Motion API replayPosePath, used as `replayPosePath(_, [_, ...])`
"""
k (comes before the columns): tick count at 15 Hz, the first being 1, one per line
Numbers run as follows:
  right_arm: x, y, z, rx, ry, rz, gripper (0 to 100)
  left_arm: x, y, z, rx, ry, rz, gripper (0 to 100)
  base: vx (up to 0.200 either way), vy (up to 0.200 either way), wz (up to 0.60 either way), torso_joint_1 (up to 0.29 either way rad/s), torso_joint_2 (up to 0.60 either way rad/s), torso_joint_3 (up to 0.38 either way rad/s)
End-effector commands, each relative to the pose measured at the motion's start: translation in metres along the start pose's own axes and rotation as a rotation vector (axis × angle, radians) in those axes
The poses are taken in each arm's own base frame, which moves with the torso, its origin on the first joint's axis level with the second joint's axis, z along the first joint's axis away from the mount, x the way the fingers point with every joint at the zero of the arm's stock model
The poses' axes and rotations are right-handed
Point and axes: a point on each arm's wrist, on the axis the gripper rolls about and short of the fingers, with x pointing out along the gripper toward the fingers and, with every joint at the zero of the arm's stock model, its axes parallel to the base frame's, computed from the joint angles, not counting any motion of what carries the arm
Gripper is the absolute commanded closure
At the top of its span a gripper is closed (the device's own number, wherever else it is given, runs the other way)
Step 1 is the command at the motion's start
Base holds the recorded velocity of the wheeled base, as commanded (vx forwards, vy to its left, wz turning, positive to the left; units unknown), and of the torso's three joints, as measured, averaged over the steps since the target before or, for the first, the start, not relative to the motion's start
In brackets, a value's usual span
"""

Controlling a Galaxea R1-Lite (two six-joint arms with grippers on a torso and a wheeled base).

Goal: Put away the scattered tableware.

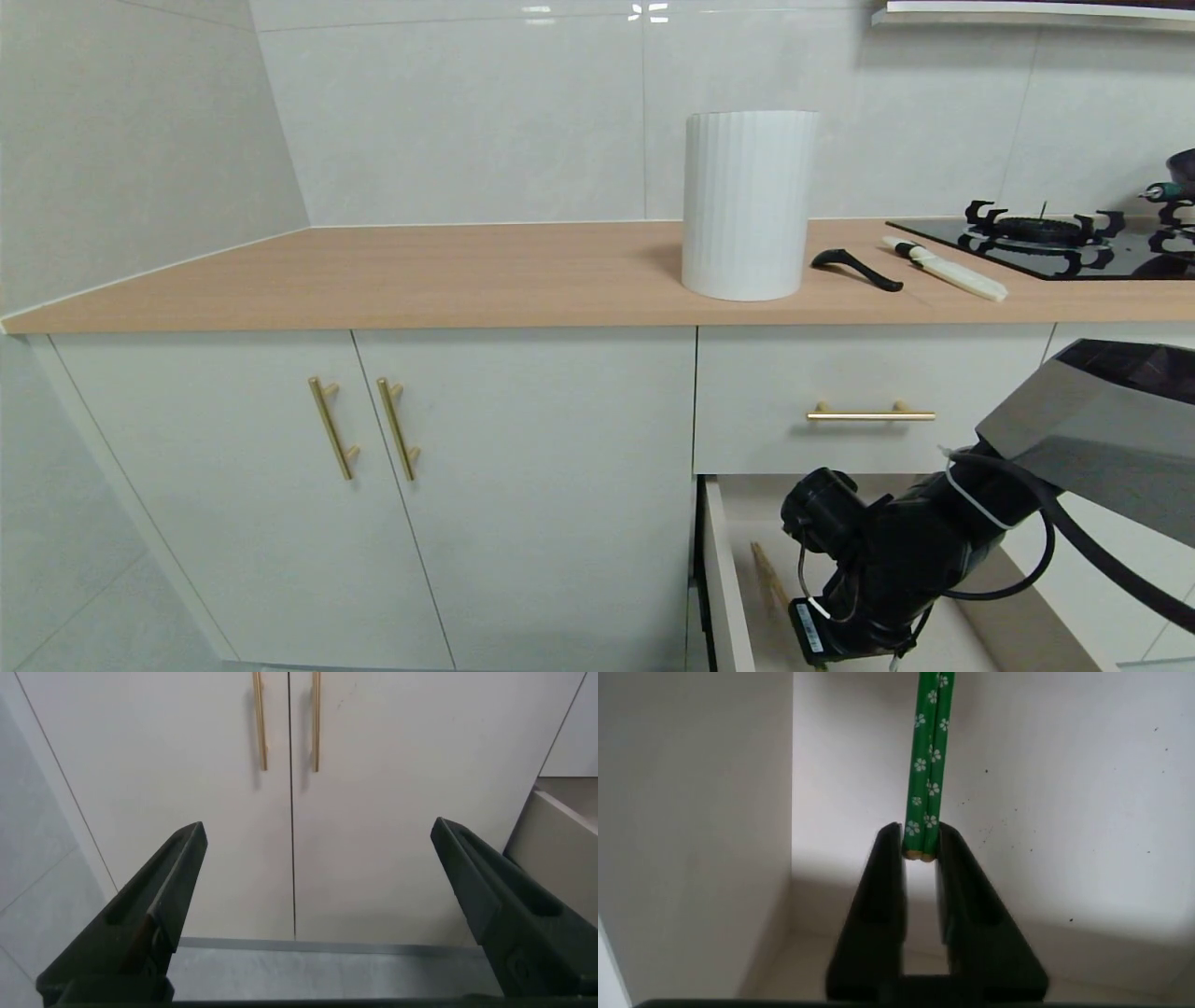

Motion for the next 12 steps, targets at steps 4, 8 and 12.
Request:
replayPosePath(4, [-0.001, 0.000, 0.000, -0.001, -0.003, 0.002, 0, 0.000, 0.000, 0.000, 0.000, 0.000, 0.000, 0, 0.000, 0.000, 0.00, 0.000, 0.00, 0.000])
replayPosePath(8, [-0.044, 0.001, 0.002, 0.049, -0.109, 0.048, 0, 0.000, 0.000, 0.000, 0.000, -0.001, 0.000, 0, 0.000, 0.000, 0.00, 0.000, 0.00, 0.000])
replayPosePath(12, [-0.142, -0.022, -0.004, 0.118, -0.397, 0.155, 0, 0.000, 0.000, 0.000, 0.000, 0.000, 0.000, 0, 0.000, 0.000, 0.00, 0.000, 0.00, 0.000])
